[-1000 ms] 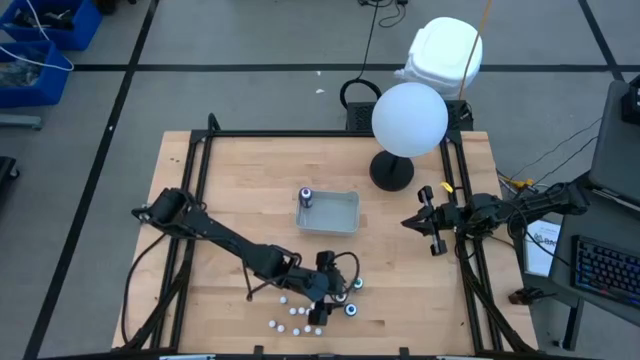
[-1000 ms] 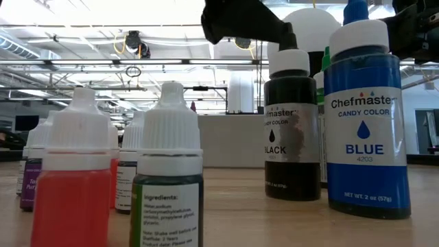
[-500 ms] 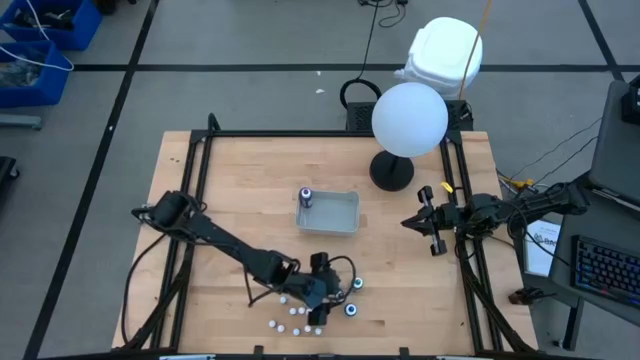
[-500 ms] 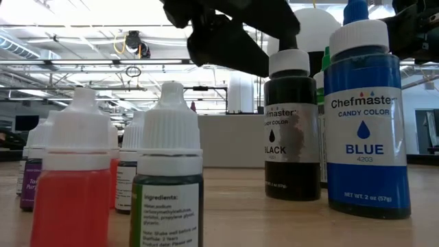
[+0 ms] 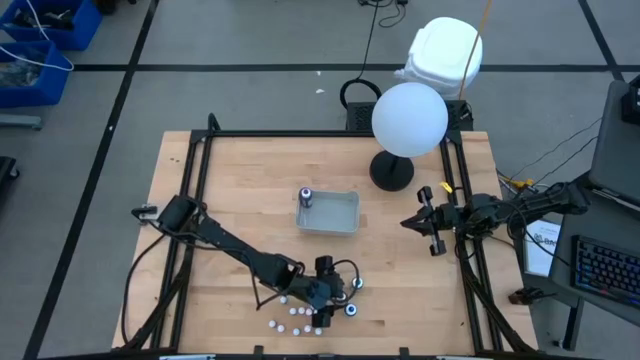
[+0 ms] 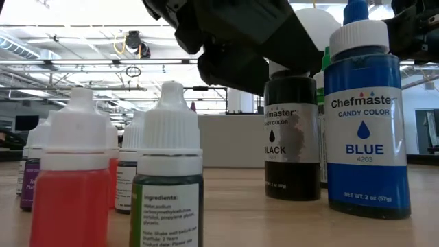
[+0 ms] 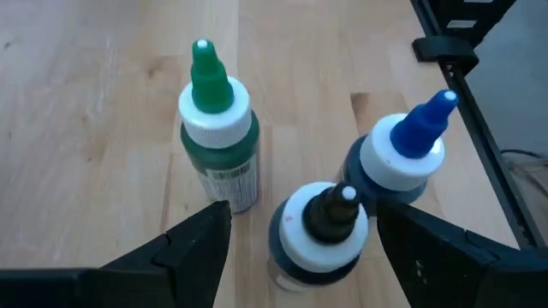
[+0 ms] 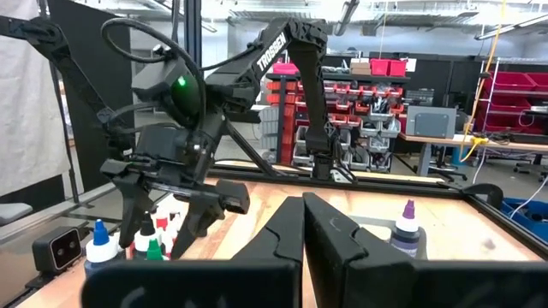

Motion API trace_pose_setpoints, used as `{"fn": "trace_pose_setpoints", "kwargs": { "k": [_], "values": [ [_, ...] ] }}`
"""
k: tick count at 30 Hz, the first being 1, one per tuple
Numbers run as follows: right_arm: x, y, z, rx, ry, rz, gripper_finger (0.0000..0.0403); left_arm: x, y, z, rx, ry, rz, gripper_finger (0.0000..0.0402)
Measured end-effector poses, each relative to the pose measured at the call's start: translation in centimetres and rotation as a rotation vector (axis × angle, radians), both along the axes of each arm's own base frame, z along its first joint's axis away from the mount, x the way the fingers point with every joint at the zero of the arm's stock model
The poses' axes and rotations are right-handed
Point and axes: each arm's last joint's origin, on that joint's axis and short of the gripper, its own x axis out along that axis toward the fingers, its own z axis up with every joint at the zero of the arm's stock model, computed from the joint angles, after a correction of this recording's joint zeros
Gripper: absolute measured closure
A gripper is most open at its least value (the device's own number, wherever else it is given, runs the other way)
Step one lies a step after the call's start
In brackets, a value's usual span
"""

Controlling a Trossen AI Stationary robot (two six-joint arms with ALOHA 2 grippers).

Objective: Pick & Place food coloring
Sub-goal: Put the large black food coloring bottle into the gray bin

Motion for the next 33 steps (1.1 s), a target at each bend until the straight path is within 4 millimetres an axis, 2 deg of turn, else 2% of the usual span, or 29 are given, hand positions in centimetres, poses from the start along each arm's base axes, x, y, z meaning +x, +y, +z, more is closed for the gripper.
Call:
{"fn": "trace_pose_setpoints", "kwargs": {
  "k": [17, 20, 30, 33],
  "values": [
    [-0.01, 0.00, 0.04, 0.001, -0.004, -0.001, 0.0403, 0.04, 0.24, 0.30, 0.006, -0.001, -0.018, 0.0115],
    [-0.01, 0.00, 0.03, 0.001, -0.003, -0.001, 0.0403, 0.05, 0.27, 0.29, 0.006, 0.001, -0.022, 0.0142],
    [0.00, -0.01, 0.03, 0.001, -0.003, -0.001, 0.0403, 0.16, 0.75, 0.20, 0.018, 0.014, -0.017, 0.0268],
    [0.00, -0.01, 0.03, 0.001, -0.003, -0.001, 0.0403, 0.19, 0.81, 0.19, 0.040, 0.011, -0.032, 0.0278]
  ]
}}
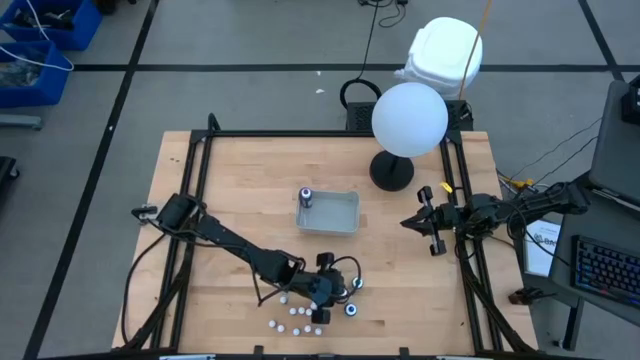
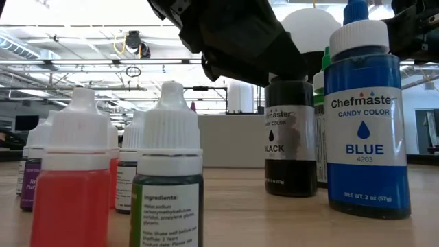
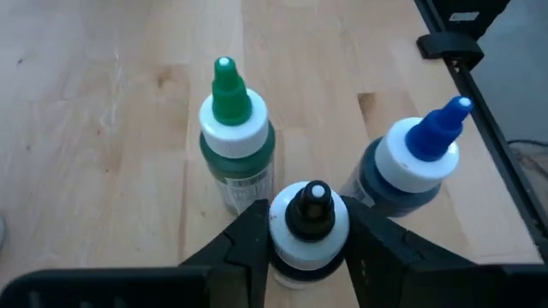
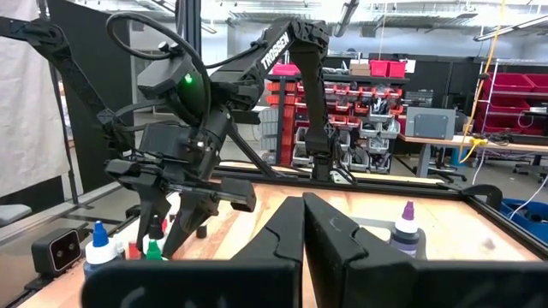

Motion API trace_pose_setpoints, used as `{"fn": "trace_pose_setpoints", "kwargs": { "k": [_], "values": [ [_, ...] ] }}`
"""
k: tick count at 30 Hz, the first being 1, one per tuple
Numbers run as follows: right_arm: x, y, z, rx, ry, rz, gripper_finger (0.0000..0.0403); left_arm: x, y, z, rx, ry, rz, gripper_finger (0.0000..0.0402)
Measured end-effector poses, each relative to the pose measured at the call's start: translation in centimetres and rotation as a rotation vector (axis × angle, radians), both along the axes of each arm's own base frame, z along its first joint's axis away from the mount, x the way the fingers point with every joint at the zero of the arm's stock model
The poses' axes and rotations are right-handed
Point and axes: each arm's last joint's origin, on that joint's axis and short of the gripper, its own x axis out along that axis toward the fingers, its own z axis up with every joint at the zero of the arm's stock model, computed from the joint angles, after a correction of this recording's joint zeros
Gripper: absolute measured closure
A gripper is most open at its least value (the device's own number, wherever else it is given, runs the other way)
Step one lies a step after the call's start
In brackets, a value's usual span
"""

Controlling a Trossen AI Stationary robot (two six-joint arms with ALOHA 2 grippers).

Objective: Pick & Place food coloring
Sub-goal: Put the large black food coloring bottle into the gray bin

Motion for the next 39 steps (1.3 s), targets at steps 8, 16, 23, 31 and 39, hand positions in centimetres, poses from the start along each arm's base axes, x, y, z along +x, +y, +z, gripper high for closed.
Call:
{"fn": "trace_pose_setpoints", "kwargs": {
  "k": [8, 16, 23, 31, 39],
  "values": [
    [0.0, 0.0, 0.0, -0.001, 0.003, 0.000, 0.0403, -0.5, -0.1, 0.7, 0.056, 0.002, -0.031, 0.0277],
    [0.1, 0.0, -0.1, -0.002, 0.013, -0.001, 0.0403, -4.0, 0.2, 6.9, 0.184, -0.057, 0.032, 0.0277],
    [0.1, 0.0, -0.1, 0.000, 0.015, 0.000, 0.0403, -8.1, 0.8, 12.7, 0.272, -0.137, 0.004, 0.0276],
    [0.1, 0.0, -0.1, -0.002, 0.015, 0.000, 0.0403, -10.7, 2.2, 15.6, 0.320, -0.151, -0.007, 0.0274],
    [0.2, 0.0, -0.2, 0.000, 0.017, 0.000, 0.0403, -12.8, 4.2, 17.0, 0.393, -0.091, -0.032, 0.0277]
  ]
}}
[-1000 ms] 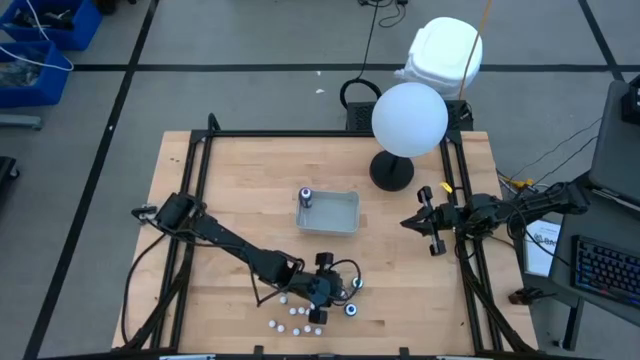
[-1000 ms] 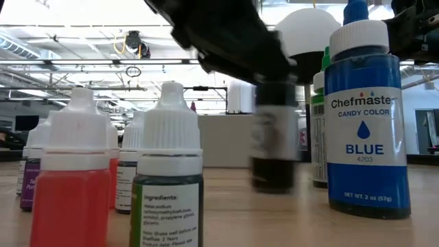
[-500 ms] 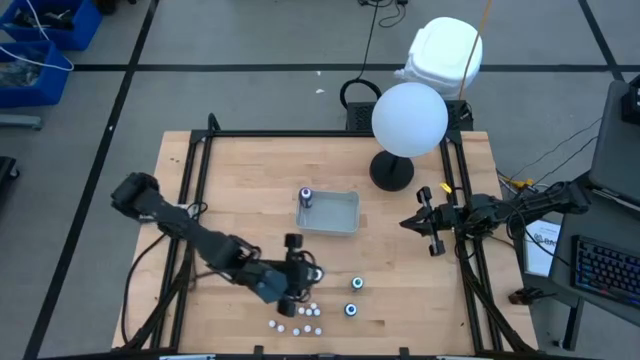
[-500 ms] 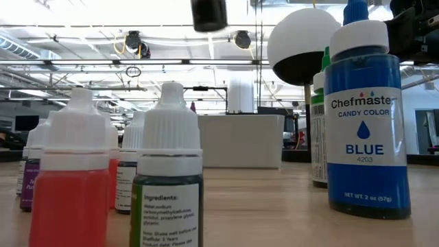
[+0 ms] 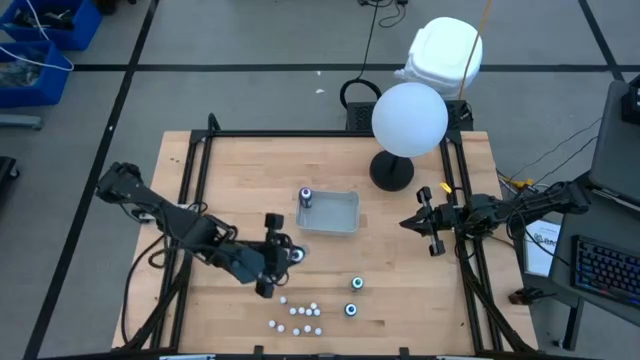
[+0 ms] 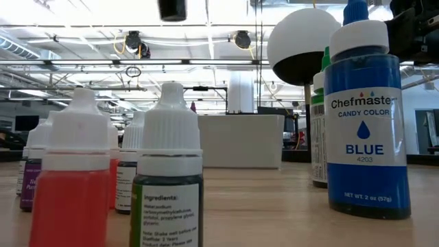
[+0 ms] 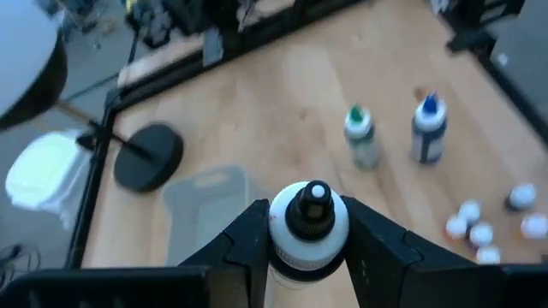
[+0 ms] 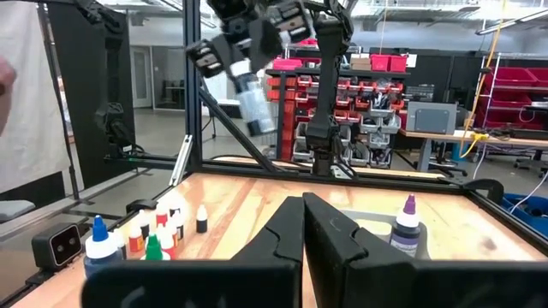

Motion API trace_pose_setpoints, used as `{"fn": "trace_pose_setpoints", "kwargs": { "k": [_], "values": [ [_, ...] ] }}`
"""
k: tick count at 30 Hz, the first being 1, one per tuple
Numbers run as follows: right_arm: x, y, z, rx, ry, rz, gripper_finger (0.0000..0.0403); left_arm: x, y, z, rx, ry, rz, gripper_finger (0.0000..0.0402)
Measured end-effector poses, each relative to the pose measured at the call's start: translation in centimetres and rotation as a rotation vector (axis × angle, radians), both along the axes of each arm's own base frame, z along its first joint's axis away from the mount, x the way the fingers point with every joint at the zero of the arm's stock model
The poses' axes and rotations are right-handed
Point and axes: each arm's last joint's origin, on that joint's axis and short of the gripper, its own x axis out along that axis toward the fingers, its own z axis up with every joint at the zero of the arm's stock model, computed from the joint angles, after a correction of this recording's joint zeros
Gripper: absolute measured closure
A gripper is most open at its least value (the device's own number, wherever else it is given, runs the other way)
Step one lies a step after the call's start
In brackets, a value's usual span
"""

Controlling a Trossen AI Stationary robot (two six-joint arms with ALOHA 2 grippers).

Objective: Pick & Place food coloring
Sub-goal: Put the large black food coloring bottle into the gray bin

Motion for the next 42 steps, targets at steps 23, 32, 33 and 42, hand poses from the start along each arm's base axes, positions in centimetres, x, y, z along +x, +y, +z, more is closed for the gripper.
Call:
{"fn": "trace_pose_setpoints", "kwargs": {
  "k": [23, 32, 33, 42],
  "values": [
    [0.3, 0.1, -0.5, 0.050, 0.064, 0.006, 0.0403, -7.2, 8.3, -1.5, -0.144, -0.275, -0.065, 0.0278],
    [0.3, 0.0, -0.3, 0.043, 0.042, 0.005, 0.0403, -9.9, 9.2, -10.6, -0.219, -0.483, -0.096, 0.0276],
    [0.3, 0.0, -0.2, 0.049, 0.032, 0.006, 0.0403, -10.2, 9.3, -11.4, -0.228, -0.501, -0.093, 0.0278],
    [0.2, 0.1, 0.0, -0.005, -0.006, 0.003, 0.0403, -11.7, 9.8, -15.3, -0.245, -0.592, -0.083, 0.0275]
  ]
}}
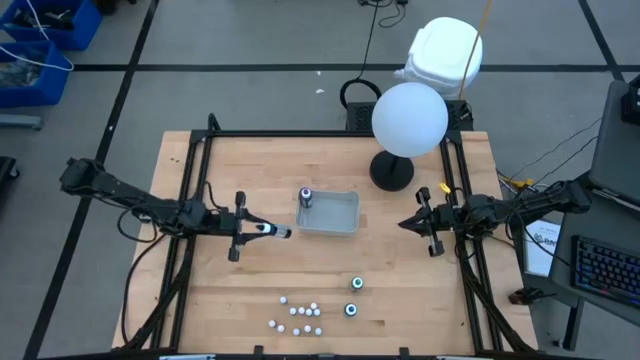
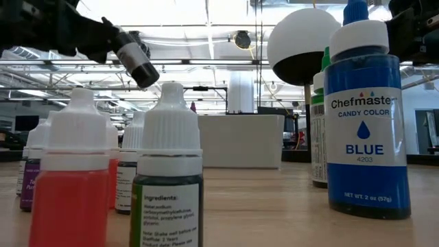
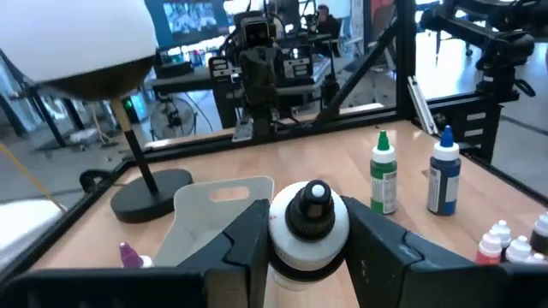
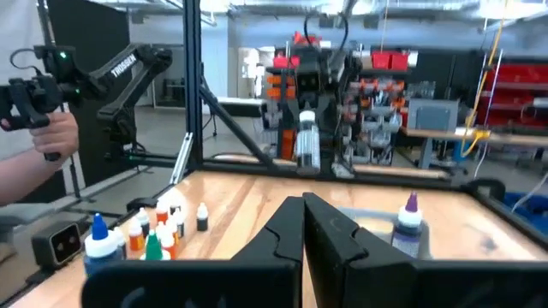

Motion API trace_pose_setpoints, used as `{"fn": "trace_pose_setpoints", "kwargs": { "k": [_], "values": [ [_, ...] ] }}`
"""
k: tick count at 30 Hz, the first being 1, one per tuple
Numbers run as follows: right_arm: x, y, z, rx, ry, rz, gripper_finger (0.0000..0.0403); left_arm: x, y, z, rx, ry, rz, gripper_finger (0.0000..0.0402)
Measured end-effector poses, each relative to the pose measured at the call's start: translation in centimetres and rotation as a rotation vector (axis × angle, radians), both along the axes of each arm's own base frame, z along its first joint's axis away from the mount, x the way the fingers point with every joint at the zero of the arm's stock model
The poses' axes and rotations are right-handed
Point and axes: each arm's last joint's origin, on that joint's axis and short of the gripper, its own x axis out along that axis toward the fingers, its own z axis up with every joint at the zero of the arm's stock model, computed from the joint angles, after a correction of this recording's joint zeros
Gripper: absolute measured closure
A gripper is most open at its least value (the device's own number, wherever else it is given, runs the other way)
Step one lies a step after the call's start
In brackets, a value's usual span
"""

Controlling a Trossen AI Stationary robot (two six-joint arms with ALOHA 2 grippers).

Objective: Pick & Place food coloring
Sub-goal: Put the large black food coloring bottle into the gray bin

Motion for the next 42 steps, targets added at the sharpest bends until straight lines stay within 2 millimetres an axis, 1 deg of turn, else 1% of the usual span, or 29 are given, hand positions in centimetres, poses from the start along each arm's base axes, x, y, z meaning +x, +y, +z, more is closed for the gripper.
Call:
{"fn": "trace_pose_setpoints", "kwargs": {
  "k": [4, 11, 17, 20, 24, 35, 37, 40, 42],
  "values": [
    [-0.1, 0.0, 0.5, -0.016, -0.058, -0.004, 0.0403, -0.4, 0.1, -0.3, 0.029, -0.082, -0.003, 0.0277],
    [-0.2, 0.0, 1.2, -0.096, -0.145, -0.024, 0.0403, -1.0, 0.2, 0.1, 0.139, -0.113, -0.006, 0.0275],
    [-0.3, -0.1, 1.5, -0.159, -0.185, -0.043, 0.0403, -2.6, 0.9, 0.4, 0.238, -0.091, 0.004, 0.0278],
    [-0.4, -0.1, 1.7, -0.189, -0.208, -0.054, 0.0403, -3.5, 1.4, 0.5, 0.245, -0.079, 0.022, 0.0278],
    [-0.4, -0.1, 1.9, -0.212, -0.233, -0.074, 0.0403, -4.1, 1.9, 0.8, 0.241, -0.101, 0.042, 0.0278],
    [-0.5, -1.0, 2.0, -0.150, -0.200, -0.349, 0.0403, -4.1, 2.7, 0.8, 0.260, -0.102, 0.110, 0.0277],
    [-0.5, -1.1, 2.0, -0.140, -0.192, -0.391, 0.0403, -4.1, 2.8, 0.8, 0.259, -0.102, 0.113, 0.0272],
    [-0.5, -1.2, 2.0, -0.133, -0.186, -0.419, 0.0403, -4.1, 2.8, 0.9, 0.239, -0.103, 0.112, 0.0269],
    [-0.5, -1.2, 2.0, -0.133, -0.186, -0.419, 0.0403, -4.1, 2.8, 0.9, 0.211, -0.108, 0.112, 0.0274]
  ]
}}
